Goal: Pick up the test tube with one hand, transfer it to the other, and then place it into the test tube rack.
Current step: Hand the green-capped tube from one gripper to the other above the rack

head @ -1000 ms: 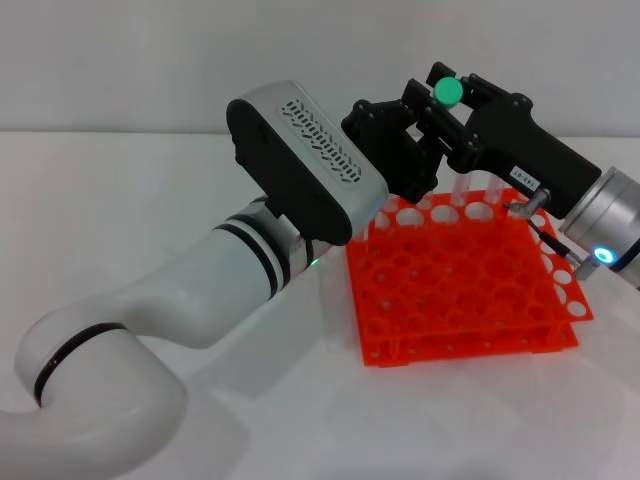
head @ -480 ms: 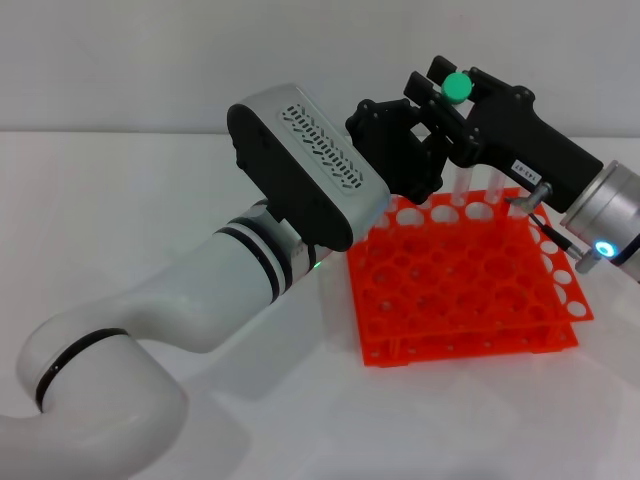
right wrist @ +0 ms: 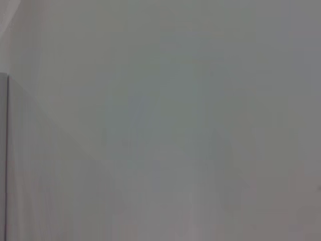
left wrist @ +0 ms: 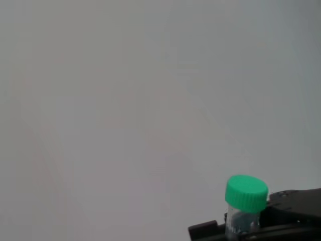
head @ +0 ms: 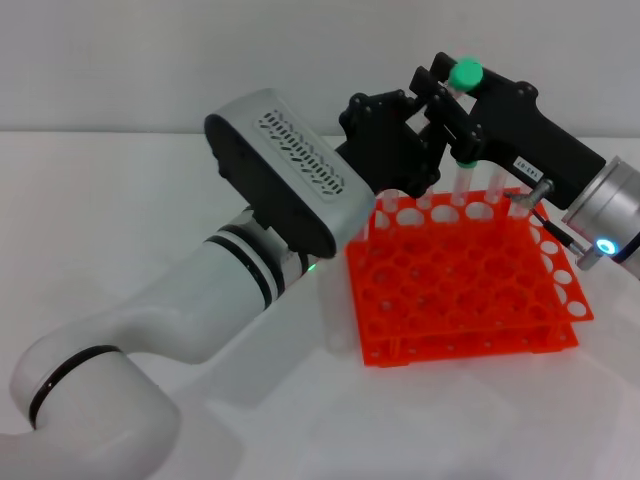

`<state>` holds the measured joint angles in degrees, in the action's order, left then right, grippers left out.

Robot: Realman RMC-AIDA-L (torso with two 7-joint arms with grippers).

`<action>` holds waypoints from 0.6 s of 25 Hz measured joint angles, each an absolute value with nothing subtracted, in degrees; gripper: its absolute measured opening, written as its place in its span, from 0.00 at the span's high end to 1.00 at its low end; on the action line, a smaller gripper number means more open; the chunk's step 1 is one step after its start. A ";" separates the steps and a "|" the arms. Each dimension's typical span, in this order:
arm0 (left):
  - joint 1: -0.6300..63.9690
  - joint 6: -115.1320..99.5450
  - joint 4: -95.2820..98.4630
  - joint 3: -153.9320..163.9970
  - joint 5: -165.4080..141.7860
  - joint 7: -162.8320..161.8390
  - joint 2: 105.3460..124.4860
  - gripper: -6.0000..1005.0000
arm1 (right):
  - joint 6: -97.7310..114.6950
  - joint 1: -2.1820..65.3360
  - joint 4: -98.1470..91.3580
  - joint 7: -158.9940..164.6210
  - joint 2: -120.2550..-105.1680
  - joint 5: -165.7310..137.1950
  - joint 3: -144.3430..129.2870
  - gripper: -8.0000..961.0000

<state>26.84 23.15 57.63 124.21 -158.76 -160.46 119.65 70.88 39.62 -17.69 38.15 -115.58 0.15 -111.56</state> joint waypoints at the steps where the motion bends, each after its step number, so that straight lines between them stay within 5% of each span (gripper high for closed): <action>1: 26.69 23.31 57.63 124.16 -158.72 -160.40 119.64 0.81 | 70.88 39.52 -17.73 38.15 -115.54 0.18 -111.57 0.72; 15: 25.61 24.56 57.62 124.03 -158.61 -160.21 119.63 0.82 | 71.24 38.56 -17.84 38.30 -115.55 0.18 -110.12 0.77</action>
